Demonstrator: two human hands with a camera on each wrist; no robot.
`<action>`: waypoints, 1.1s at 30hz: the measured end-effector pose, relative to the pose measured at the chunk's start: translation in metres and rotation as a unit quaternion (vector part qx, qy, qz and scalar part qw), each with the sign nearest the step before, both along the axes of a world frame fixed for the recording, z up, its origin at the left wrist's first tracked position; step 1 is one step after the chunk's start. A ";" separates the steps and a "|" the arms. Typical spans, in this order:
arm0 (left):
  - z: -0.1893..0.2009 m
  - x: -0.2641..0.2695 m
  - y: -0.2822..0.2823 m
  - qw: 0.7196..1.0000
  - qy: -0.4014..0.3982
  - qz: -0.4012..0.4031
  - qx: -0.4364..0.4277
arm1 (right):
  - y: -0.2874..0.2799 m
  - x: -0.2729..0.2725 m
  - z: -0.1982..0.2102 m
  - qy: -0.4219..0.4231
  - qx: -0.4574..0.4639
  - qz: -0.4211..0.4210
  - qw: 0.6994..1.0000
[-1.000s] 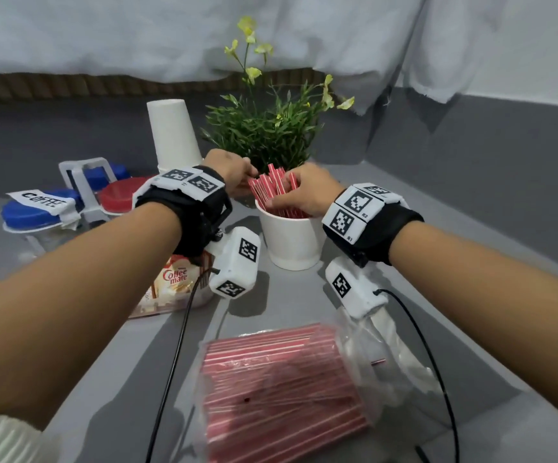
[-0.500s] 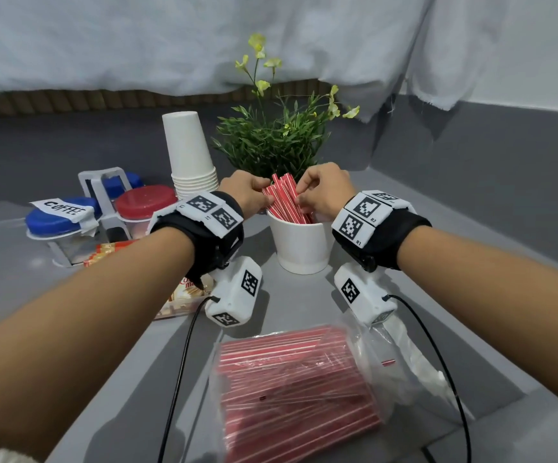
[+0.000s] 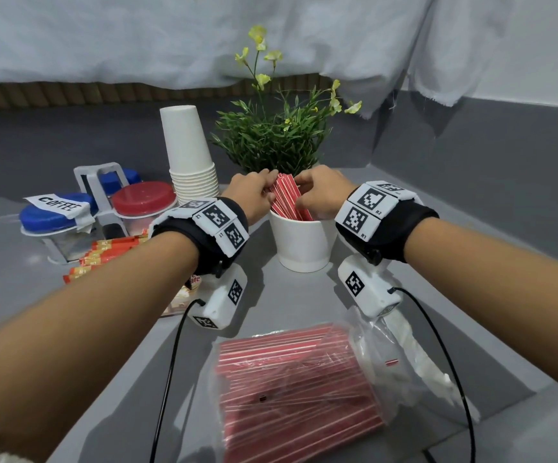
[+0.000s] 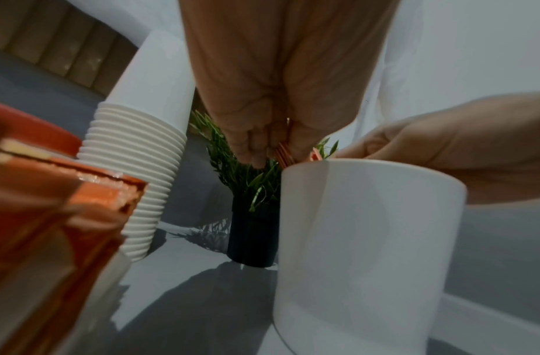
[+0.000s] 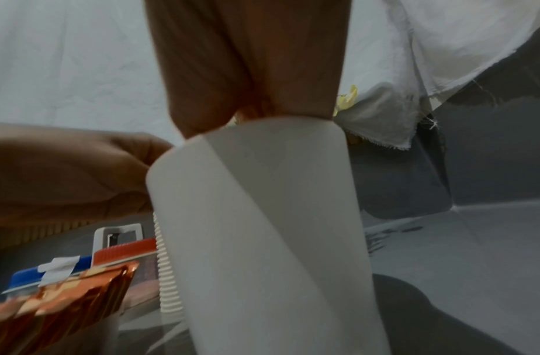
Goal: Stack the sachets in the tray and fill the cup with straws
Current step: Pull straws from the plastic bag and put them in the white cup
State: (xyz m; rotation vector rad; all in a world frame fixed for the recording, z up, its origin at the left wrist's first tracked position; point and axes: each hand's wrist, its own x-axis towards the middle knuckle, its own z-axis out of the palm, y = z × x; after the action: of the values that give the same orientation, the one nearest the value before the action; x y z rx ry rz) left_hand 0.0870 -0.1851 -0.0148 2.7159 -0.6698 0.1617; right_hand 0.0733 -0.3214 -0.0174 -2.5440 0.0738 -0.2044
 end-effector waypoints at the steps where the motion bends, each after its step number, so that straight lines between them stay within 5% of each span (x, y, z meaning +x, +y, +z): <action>1: 0.001 -0.002 0.000 1.000 0.003 0.001 0.010 | -0.001 -0.002 0.002 0.022 -0.006 0.015 1.000; 9: 0.006 -0.012 0.001 0.997 0.071 -0.009 0.006 | 0.008 -0.010 0.002 0.012 -0.122 0.020 0.992; 22: 0.042 -0.080 0.016 0.993 0.067 -0.030 -0.094 | -0.011 -0.088 0.039 -0.058 0.075 -0.034 0.995; 33: 0.001 -0.170 0.029 0.977 0.204 -0.041 0.051 | -0.013 -0.178 -0.020 0.059 0.152 -0.089 0.983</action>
State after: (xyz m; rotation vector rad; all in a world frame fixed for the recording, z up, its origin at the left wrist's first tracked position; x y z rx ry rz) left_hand -0.0832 -0.1564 -0.0137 2.6851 -0.6768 -0.4503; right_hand -0.1049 -0.3345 -0.0376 -2.2417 0.3532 -0.1022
